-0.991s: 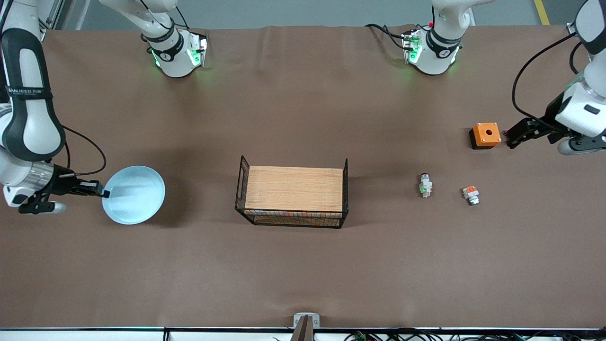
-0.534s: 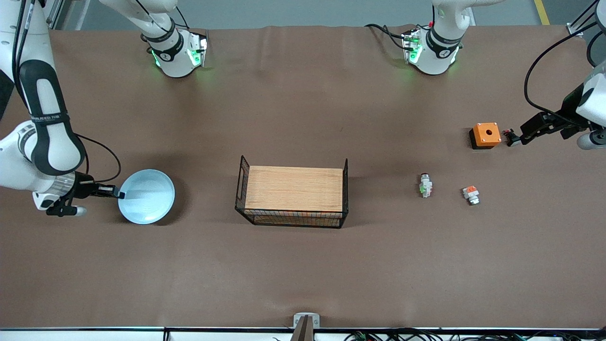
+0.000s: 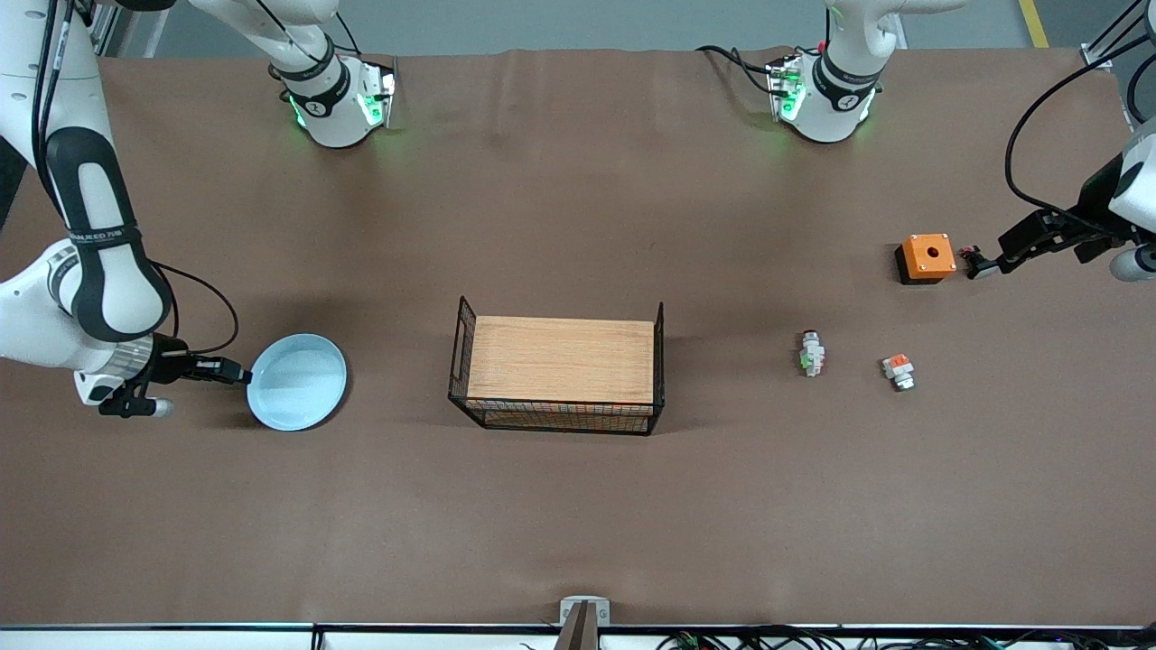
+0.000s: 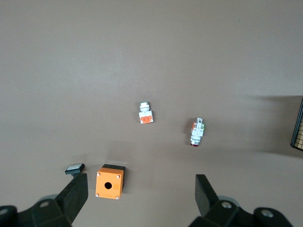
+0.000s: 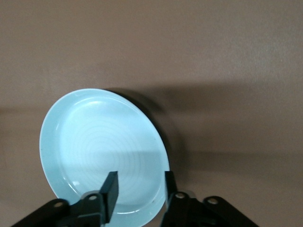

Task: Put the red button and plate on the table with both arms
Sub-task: 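Lower the blue plate onto the table and open the right gripper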

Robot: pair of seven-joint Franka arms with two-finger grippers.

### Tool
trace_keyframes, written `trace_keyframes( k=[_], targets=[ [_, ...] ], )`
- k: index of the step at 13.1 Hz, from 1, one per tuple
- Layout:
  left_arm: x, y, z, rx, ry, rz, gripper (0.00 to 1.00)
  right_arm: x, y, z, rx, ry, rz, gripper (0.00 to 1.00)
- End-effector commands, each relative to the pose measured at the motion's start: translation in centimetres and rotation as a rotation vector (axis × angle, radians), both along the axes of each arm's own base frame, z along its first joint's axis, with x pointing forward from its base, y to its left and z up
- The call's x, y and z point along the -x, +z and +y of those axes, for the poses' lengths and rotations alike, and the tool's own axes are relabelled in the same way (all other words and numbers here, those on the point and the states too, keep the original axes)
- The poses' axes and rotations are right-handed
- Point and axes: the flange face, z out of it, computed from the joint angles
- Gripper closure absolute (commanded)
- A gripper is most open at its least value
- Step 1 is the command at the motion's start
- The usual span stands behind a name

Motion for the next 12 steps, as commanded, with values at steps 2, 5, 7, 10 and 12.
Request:
trace_keyframes(
  k=[2, 5, 7, 10, 12],
  targets=[
    [0.8, 2.6, 0.0, 0.019, -0.011, 0.007, 0.00, -0.9, 4.3, 1.5, -0.006, 0.046, -0.054, 0.00],
    [1.0, 4.1, -0.2, 0.019, -0.011, -0.016, 0.00, -0.5, 10.3, 3.1, 0.081, 0.108, -0.041, 0.00],
    [1.0, 5.6, -0.3, 0.019, -0.010, -0.042, 0.00, 0.5, 15.3, 5.1, 0.165, 0.083, 0.011, 0.00],
    [-0.2, 6.3, -1.1, 0.020, -0.013, -0.064, 0.00, 2.4, 23.2, 7.9, 0.246, 0.065, 0.049, 0.00],
    [-1.3, 6.1, -2.0, 0.017, -0.032, -0.064, 0.00, 3.4, 27.9, 8.8, 0.276, 0.039, 0.116, 0.00]
  ],
)
